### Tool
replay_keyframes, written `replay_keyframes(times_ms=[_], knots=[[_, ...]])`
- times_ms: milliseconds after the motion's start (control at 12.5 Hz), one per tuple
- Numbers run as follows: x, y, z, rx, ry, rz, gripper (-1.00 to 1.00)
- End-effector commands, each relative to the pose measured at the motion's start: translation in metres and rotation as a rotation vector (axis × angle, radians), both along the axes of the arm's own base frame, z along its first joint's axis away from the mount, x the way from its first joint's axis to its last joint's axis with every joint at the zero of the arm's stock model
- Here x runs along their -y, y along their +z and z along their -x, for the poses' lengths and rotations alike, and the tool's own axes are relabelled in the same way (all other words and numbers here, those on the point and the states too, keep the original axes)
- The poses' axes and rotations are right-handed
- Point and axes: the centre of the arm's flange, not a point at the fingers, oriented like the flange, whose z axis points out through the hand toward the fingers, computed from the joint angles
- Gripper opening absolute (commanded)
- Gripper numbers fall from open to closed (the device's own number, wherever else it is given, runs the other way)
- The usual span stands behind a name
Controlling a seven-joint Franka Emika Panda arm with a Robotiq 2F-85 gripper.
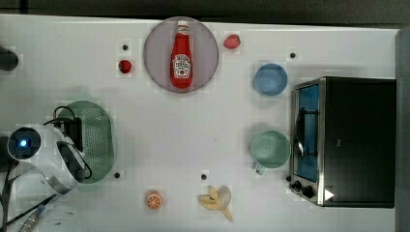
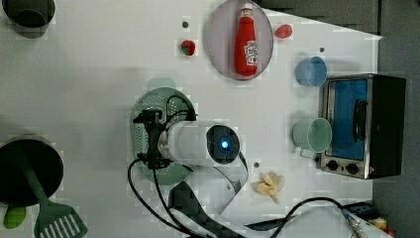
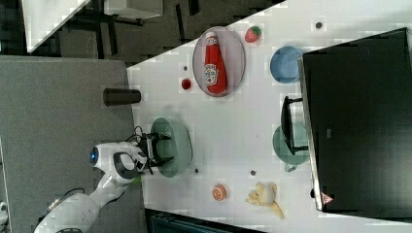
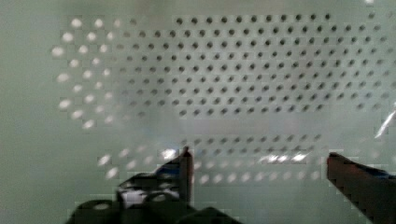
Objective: Drag strainer right to left.
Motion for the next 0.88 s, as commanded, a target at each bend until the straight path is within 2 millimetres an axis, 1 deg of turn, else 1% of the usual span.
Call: replay_keyframes(times_ms=[80,160,240,320,400,480,640,720,880], knots=[[0.027,0.054,-0.034,0.009,-0.019,0.003,1.0],[0.041,0.08,-0.043,0.01,0.047,0.015,1.0],[0.055,0.111,-0.055,0.03,0.123,0.015,1.0],[0.074,0.145,-0.068,0.06,0.181,0.011,1.0],[0.099,0.18,-0.08,0.087,0.218,0.009,1.0],[0.128,0.214,-0.091,0.107,0.237,0.009,1.0],[0.199,0.277,-0.104,0.125,0.245,0.003,1.0],[0.238,0.306,-0.106,0.128,0.255,-0.004,1.0],[0.316,0.356,-0.098,0.133,0.343,-0.011,1.0]])
